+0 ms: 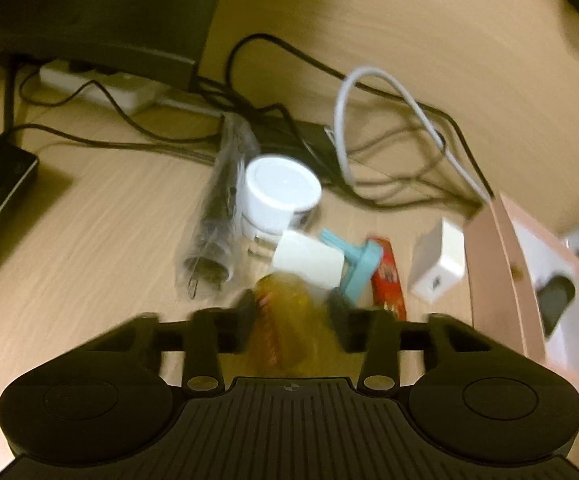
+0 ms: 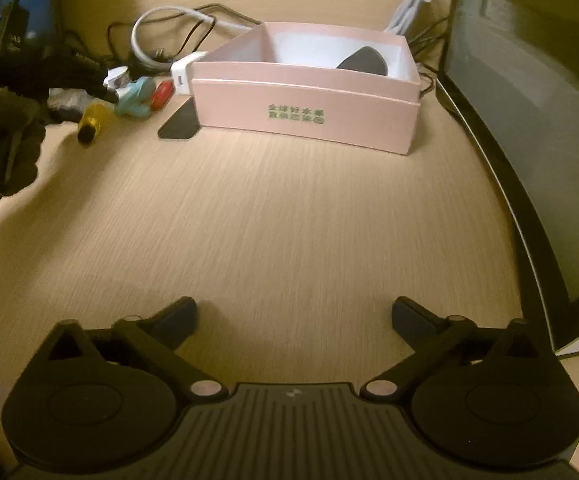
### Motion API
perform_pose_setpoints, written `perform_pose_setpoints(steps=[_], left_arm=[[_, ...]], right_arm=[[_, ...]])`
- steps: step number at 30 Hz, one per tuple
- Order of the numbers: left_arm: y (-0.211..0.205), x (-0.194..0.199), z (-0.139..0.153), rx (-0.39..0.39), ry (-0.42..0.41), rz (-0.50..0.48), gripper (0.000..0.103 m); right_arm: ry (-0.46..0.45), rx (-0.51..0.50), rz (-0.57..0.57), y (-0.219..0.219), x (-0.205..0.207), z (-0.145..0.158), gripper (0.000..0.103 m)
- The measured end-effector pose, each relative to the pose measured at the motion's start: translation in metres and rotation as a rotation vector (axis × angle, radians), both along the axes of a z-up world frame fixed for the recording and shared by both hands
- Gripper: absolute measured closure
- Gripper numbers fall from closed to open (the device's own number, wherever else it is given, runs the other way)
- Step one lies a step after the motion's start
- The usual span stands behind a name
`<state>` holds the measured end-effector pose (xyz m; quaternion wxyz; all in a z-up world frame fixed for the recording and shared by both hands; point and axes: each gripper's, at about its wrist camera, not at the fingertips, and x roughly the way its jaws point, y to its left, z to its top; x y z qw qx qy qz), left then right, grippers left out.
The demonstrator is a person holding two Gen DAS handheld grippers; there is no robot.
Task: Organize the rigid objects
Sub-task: 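Grasp the yellow bottle with the left tool, then carry yellow bottle over pink box with left tool while right tool reaches toward plug cube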
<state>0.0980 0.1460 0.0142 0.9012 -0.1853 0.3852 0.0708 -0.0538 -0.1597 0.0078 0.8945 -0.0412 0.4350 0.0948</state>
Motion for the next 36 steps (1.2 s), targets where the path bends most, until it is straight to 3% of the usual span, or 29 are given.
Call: perform_pose_setpoints(steps=[3,6,9,12,16,21,24,27,30,34,36], left_arm=[[-0.005,-0.013,0.000,0.050,-0.007,-0.089,0.071],[-0.005,-0.032,0.000,0.051,-0.020,-0.139,0.071],[-0.002,-0.048,0.002,0.038,-0.012,-0.165,0.071],[0.006,-0.070,0.006,0.008,-0.014,-0.181,0.071],[0.020,-0.098,0.014,-0.036,-0.024,-0.165,0.071],[0.041,-0.126,0.024,-0.121,-0.053,-0.120,0.071],[0.043,-0.140,0.029,-0.111,-0.086,-0.107,0.071],[0.046,-0.153,0.032,-0.167,-0.102,-0.095,0.071],[0.048,-0.163,0.035,-0.144,-0.107,-0.088,0.071],[0.055,-0.178,0.036,-0.142,-0.140,-0.060,0.071],[0.058,-0.183,0.033,-0.141,-0.152,-0.042,0.071]], right_arm=[[0.028,-0.005,-0.001,0.001,0.005,0.002,0.000],[0.040,-0.006,0.030,0.003,0.009,0.003,0.000],[0.030,0.001,0.054,0.009,0.016,0.007,0.017],[0.005,0.033,0.092,0.021,0.033,0.019,0.021],[-0.090,0.020,0.185,0.057,0.059,0.040,0.021],[-0.139,0.017,0.323,0.122,0.097,0.050,0.021],[-0.194,0.013,0.401,0.161,0.114,0.045,0.023],[-0.208,0.016,0.419,0.194,0.135,0.040,0.023],[-0.230,-0.004,0.452,0.222,0.152,0.030,0.023],[-0.253,0.006,0.455,0.249,0.175,0.010,0.034],[-0.265,0.000,0.450,0.258,0.183,-0.001,0.034]])
